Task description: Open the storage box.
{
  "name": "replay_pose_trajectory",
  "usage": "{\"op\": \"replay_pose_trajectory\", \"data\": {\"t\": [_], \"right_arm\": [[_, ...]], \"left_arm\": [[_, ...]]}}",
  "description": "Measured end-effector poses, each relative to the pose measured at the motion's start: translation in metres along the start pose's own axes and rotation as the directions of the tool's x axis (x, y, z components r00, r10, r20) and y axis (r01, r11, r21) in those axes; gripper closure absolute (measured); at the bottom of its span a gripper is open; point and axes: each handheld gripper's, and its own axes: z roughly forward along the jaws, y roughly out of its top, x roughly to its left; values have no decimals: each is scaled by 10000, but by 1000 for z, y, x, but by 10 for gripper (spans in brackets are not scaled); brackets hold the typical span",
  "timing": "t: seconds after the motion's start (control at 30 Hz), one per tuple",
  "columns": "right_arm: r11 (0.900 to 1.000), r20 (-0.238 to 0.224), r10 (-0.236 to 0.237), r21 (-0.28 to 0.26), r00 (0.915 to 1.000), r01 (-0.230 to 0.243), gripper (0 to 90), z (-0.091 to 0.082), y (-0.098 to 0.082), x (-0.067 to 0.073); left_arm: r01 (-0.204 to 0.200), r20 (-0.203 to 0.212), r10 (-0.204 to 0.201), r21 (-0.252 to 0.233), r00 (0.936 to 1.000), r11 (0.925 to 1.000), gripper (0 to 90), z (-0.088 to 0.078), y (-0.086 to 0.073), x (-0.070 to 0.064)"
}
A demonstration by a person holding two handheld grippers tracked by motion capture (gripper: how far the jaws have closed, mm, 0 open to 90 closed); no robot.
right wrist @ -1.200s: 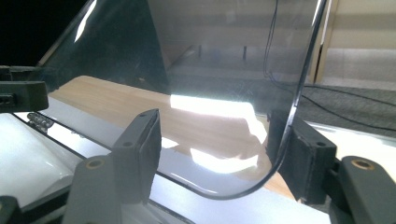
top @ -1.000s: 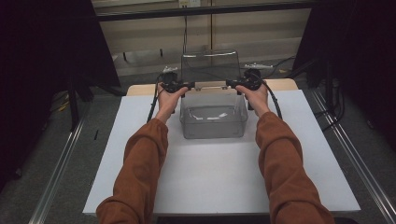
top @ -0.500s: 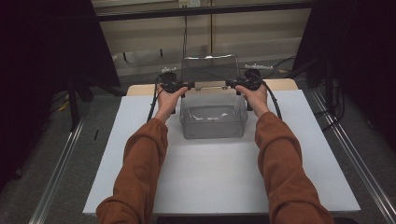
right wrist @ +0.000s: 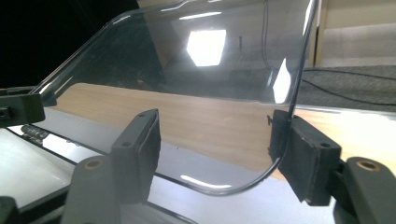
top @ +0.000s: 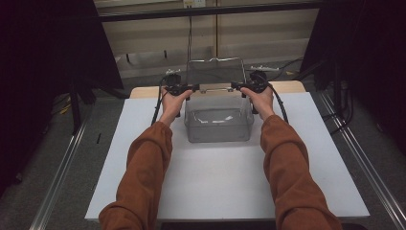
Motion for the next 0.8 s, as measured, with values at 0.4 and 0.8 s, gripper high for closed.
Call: {"op": "replay_pose_trajectory", "data": {"t": [0.4,0.8], "right_arm": [[9997,68,229,23,9997,-229,326,1,0,0],[9971,71,748,128,9972,-748,292,0,-1,-2]], "left_arm": [[253,102,-252,-68,9996,9997,362,1,-1,1],[231,-217,-232,-63,9995,9997,322,1,-2,1]]}}
